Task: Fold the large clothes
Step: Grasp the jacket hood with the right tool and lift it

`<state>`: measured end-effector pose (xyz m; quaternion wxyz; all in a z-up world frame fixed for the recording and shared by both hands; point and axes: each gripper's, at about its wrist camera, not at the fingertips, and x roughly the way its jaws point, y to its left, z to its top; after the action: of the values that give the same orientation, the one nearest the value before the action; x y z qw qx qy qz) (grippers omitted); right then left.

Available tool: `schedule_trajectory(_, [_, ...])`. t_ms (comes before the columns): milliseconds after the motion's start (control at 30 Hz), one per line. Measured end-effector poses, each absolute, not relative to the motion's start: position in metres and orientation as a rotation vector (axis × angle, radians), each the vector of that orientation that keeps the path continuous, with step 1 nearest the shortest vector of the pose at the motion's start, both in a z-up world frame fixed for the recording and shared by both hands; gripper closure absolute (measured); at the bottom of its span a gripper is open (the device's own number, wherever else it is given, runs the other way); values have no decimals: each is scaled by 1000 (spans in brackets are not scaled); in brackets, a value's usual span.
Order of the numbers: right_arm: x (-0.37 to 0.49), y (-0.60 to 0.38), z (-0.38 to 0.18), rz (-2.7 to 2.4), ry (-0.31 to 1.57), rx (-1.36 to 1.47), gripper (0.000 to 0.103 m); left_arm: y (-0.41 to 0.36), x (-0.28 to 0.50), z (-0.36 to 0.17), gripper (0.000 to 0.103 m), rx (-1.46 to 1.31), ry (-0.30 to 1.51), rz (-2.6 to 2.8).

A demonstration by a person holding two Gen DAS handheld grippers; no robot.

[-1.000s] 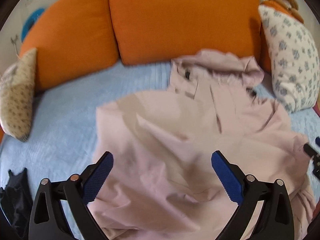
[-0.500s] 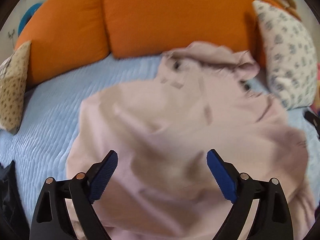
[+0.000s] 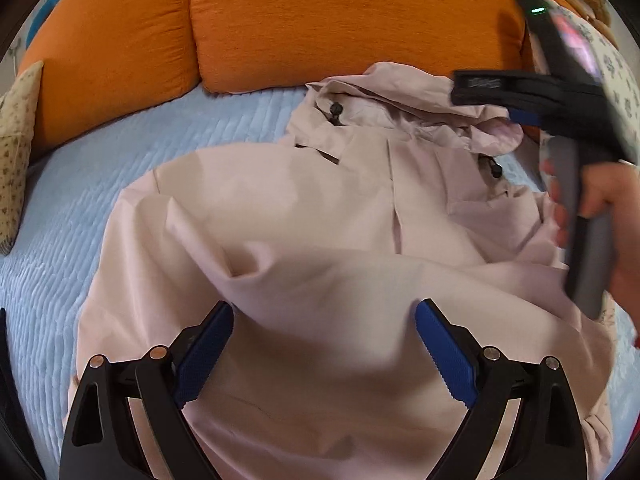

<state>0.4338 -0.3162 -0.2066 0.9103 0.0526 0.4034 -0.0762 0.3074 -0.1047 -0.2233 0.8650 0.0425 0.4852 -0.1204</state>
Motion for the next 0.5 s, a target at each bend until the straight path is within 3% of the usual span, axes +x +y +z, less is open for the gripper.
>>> schedule_trajectory(500, [520,-303,-263,-239,852,26,21,-101,321,-269,4,132,1024,-222])
